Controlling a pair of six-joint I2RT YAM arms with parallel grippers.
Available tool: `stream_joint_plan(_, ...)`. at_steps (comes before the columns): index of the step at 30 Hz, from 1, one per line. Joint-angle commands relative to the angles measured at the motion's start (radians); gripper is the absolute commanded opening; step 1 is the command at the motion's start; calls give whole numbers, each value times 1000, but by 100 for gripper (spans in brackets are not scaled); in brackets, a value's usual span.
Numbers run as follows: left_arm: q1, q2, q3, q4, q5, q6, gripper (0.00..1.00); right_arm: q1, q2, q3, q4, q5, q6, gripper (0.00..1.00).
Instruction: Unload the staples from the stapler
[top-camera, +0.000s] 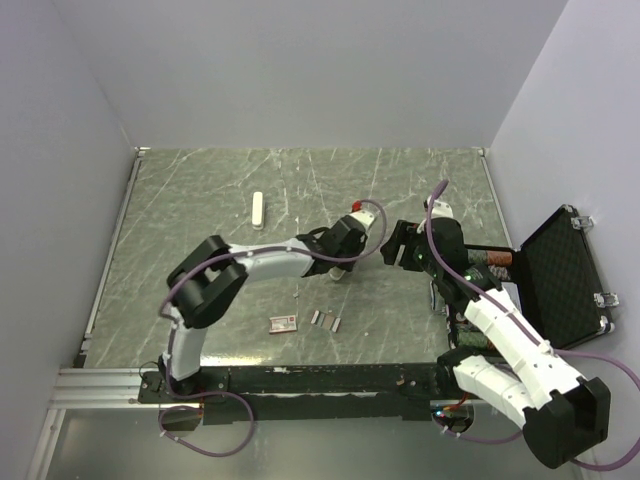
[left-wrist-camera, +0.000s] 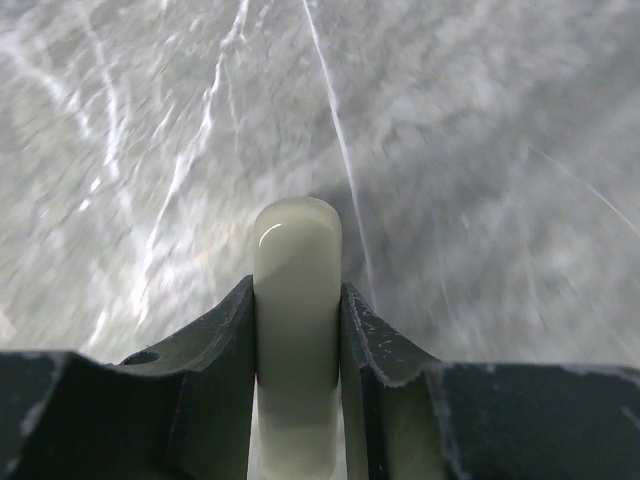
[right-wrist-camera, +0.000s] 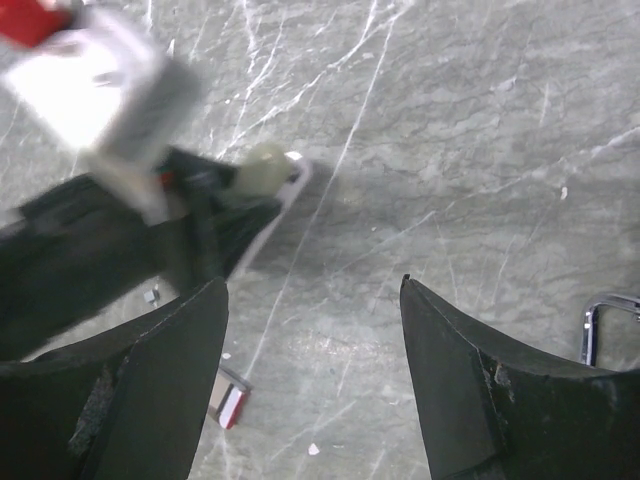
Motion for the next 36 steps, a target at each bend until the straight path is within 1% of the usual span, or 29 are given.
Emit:
stream_joint_plan(1, -6, -233, -61, 56, 83, 41, 1, -10, -29, 46, -5, -47, -57, 76)
stream_joint_plan(8, 11, -485, -217, 54, 243, 57, 1, -11, -35, 37, 26, -200, -89, 74)
stream_joint_plan(14, 77, -657, -312, 50, 462, 54, 1, -11, -40, 66, 15, -351, -146, 72)
stream_joint_plan(17, 122, -709, -337, 54, 557, 37, 1, -11, -52, 76, 21, -429, -166, 72)
stream_joint_plan(18, 143, -721, -343, 54, 598, 29, 1, -11, -58, 79, 30, -449, -169, 72)
stream_joint_plan(21, 200, -751, -355, 60, 706, 6, 1, -11, -71, 64, 84, -587, -169, 69)
stream_joint_plan(23, 237, -757, -352, 53, 799, -8, 1, -11, -71, 55, 141, -674, -161, 68)
stream_joint_plan(26, 270, -751, -337, 36, 902, -14, 1, -8, -60, 58, 193, -788, -157, 67)
stream_joint_plan(28, 286, -745, -334, 25, 956, -11, 1, -8, -54, 63, 216, -816, -153, 67)
stream_joint_plan(32, 306, -731, -334, 22, 1111, -6, 1, -7, -45, 79, 244, -859, -184, 67)
stream_joint_plan(36, 312, -722, -337, 14, 1211, 3, 1, -4, -11, 96, 251, -882, -198, 66)
